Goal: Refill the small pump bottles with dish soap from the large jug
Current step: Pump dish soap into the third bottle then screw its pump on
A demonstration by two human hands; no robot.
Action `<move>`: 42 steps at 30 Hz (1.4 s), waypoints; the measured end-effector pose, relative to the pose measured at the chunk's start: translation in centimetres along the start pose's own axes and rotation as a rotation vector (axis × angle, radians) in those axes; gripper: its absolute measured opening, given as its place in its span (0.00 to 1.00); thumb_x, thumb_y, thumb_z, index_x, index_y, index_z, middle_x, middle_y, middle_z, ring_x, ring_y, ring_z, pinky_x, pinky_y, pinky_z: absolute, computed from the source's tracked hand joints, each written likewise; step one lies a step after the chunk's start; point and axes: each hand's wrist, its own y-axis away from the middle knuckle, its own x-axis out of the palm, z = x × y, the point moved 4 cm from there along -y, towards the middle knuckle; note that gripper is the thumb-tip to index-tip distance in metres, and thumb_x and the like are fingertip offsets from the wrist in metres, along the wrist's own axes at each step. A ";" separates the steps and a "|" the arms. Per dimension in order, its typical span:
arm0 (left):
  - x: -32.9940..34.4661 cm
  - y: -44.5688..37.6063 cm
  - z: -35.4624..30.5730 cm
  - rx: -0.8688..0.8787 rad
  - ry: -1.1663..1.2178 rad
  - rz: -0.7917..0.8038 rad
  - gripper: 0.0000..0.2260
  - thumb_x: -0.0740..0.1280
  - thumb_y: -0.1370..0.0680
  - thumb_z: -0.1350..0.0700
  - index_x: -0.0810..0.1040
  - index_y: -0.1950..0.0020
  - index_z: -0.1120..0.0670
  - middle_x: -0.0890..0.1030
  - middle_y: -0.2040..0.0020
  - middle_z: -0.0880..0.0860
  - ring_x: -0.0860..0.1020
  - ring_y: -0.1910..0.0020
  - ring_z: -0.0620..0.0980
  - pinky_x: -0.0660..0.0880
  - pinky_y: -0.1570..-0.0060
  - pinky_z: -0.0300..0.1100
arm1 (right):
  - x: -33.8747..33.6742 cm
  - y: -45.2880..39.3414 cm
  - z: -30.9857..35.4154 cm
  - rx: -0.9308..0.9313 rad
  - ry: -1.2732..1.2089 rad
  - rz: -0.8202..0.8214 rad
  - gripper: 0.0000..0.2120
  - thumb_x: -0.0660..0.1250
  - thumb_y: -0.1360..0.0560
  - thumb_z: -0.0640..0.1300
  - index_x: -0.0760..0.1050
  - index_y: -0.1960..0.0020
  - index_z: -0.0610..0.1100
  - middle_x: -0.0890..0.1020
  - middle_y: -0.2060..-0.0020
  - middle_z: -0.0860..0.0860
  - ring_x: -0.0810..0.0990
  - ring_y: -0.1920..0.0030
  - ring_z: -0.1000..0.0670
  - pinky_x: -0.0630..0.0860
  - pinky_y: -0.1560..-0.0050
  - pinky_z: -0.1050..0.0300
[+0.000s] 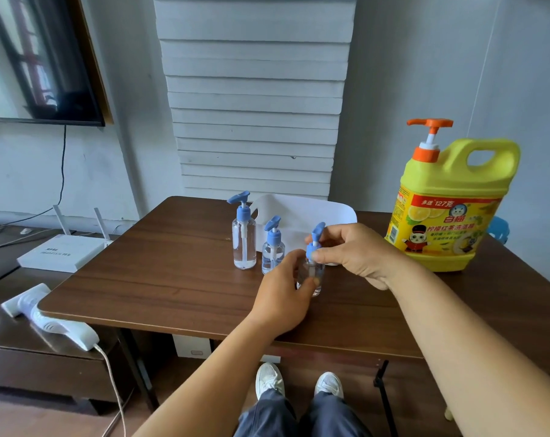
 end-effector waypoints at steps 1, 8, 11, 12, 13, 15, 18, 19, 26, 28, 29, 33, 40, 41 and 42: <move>0.0 0.0 0.0 0.000 0.001 0.001 0.17 0.65 0.23 0.55 0.70 0.35 0.49 0.80 0.47 0.47 0.77 0.49 0.44 0.75 0.47 0.38 | -0.1 0.0 -0.1 -0.005 -0.015 -0.023 0.06 0.74 0.33 0.37 0.81 0.57 0.44 0.83 0.57 0.46 0.81 0.53 0.50 0.78 0.43 0.52; -0.1 -0.1 -0.2 -0.026 0.021 0.027 0.18 0.65 0.24 0.55 0.70 0.35 0.48 0.80 0.46 0.46 0.77 0.47 0.45 0.75 0.45 0.39 | 0.2 0.0 -1.3 0.031 -0.182 -0.004 0.07 0.73 0.31 0.36 0.80 0.53 0.42 0.81 0.59 0.49 0.79 0.57 0.52 0.77 0.57 0.66; -0.3 -0.4 -0.3 -0.017 -0.004 0.046 0.16 0.65 0.24 0.55 0.71 0.37 0.49 0.80 0.48 0.47 0.78 0.49 0.45 0.76 0.47 0.42 | 0.0 -0.1 -1.4 0.036 -0.044 -0.084 0.12 0.76 0.34 0.41 0.80 0.54 0.38 0.82 0.59 0.47 0.79 0.57 0.51 0.76 0.50 0.56; -0.4 -0.5 -0.3 -0.014 -0.019 0.050 0.15 0.65 0.24 0.54 0.71 0.37 0.49 0.80 0.49 0.47 0.78 0.50 0.45 0.76 0.48 0.42 | 0.0 -0.1 -1.5 0.042 -0.041 -0.067 0.13 0.77 0.34 0.43 0.80 0.53 0.39 0.82 0.58 0.46 0.79 0.56 0.50 0.76 0.48 0.55; -0.4 -0.5 -0.4 -0.012 -0.031 0.054 0.15 0.65 0.24 0.54 0.71 0.37 0.49 0.80 0.49 0.47 0.78 0.51 0.45 0.77 0.48 0.42 | 0.1 -0.1 -1.5 0.044 -0.079 -0.030 0.11 0.76 0.33 0.41 0.80 0.53 0.41 0.82 0.55 0.45 0.79 0.54 0.50 0.76 0.46 0.55; -0.4 -0.5 -0.4 -0.017 -0.043 0.059 0.16 0.65 0.24 0.53 0.70 0.36 0.49 0.80 0.48 0.47 0.78 0.50 0.46 0.76 0.48 0.42 | 0.3 0.2 -1.3 0.031 -0.187 0.027 0.08 0.73 0.31 0.36 0.80 0.55 0.46 0.82 0.54 0.45 0.78 0.51 0.50 0.75 0.46 0.59; -0.4 -0.5 -0.4 -0.021 -0.053 0.053 0.17 0.66 0.24 0.54 0.70 0.36 0.49 0.80 0.47 0.47 0.78 0.50 0.46 0.76 0.48 0.41 | 0.0 0.1 -1.5 -0.011 -0.081 -0.077 0.06 0.75 0.32 0.40 0.78 0.59 0.46 0.80 0.63 0.51 0.77 0.59 0.53 0.74 0.56 0.64; -0.3 -0.6 -0.4 -0.024 -0.056 0.054 0.17 0.66 0.24 0.54 0.70 0.35 0.49 0.80 0.47 0.47 0.77 0.49 0.45 0.76 0.48 0.40 | 0.0 0.1 -1.5 -0.006 -0.069 -0.083 0.07 0.75 0.32 0.42 0.77 0.58 0.45 0.79 0.64 0.51 0.77 0.61 0.53 0.74 0.58 0.63; -0.3 -0.6 -0.4 -0.018 -0.055 0.038 0.15 0.67 0.25 0.54 0.72 0.39 0.50 0.80 0.51 0.47 0.78 0.53 0.45 0.76 0.51 0.40 | 0.0 0.2 -1.5 -0.042 -0.024 -0.149 0.09 0.76 0.33 0.43 0.76 0.59 0.44 0.78 0.65 0.53 0.75 0.63 0.55 0.72 0.61 0.64; -0.2 -0.5 -0.5 -0.020 -0.050 0.039 0.14 0.67 0.25 0.54 0.73 0.40 0.50 0.80 0.52 0.48 0.78 0.54 0.46 0.77 0.51 0.42 | 0.2 0.1 -1.8 -0.030 -0.072 -0.087 0.09 0.75 0.32 0.42 0.76 0.57 0.45 0.79 0.63 0.52 0.77 0.61 0.54 0.74 0.57 0.62; -0.2 -0.6 -0.5 -0.025 -0.046 0.043 0.14 0.67 0.25 0.53 0.73 0.40 0.50 0.80 0.52 0.48 0.78 0.54 0.46 0.77 0.50 0.42 | 0.3 0.2 -1.7 -0.026 -0.134 -0.037 0.07 0.74 0.31 0.39 0.77 0.55 0.45 0.81 0.60 0.51 0.78 0.56 0.52 0.75 0.51 0.60; -0.3 -0.6 -0.5 -0.029 -0.043 0.047 0.15 0.66 0.25 0.53 0.72 0.39 0.49 0.81 0.50 0.47 0.78 0.52 0.46 0.77 0.48 0.44 | -0.2 0.2 -1.5 -0.059 -0.074 -0.108 0.06 0.74 0.32 0.40 0.78 0.62 0.46 0.82 0.62 0.51 0.79 0.59 0.53 0.76 0.53 0.61; -0.3 -0.6 -0.5 -0.021 -0.035 0.049 0.15 0.67 0.25 0.53 0.71 0.39 0.49 0.80 0.49 0.47 0.78 0.51 0.46 0.77 0.49 0.41 | -0.1 0.2 -1.4 -0.060 -0.124 -0.050 0.07 0.73 0.30 0.38 0.80 0.59 0.50 0.83 0.58 0.53 0.80 0.55 0.54 0.76 0.49 0.63; -0.3 -0.6 -0.5 -0.013 -0.039 0.046 0.15 0.67 0.25 0.53 0.71 0.38 0.49 0.80 0.49 0.47 0.78 0.52 0.45 0.76 0.51 0.39 | -0.2 0.2 -1.3 -0.055 -0.064 -0.101 0.06 0.74 0.32 0.40 0.79 0.60 0.49 0.83 0.61 0.53 0.80 0.57 0.54 0.75 0.52 0.62; -0.3 -0.6 -0.5 -0.006 -0.043 0.044 0.15 0.66 0.25 0.54 0.71 0.38 0.49 0.80 0.50 0.46 0.78 0.52 0.45 0.75 0.52 0.36 | -0.2 0.1 -1.4 -0.041 -0.038 -0.121 0.06 0.75 0.33 0.41 0.79 0.60 0.48 0.82 0.62 0.52 0.79 0.58 0.53 0.75 0.53 0.61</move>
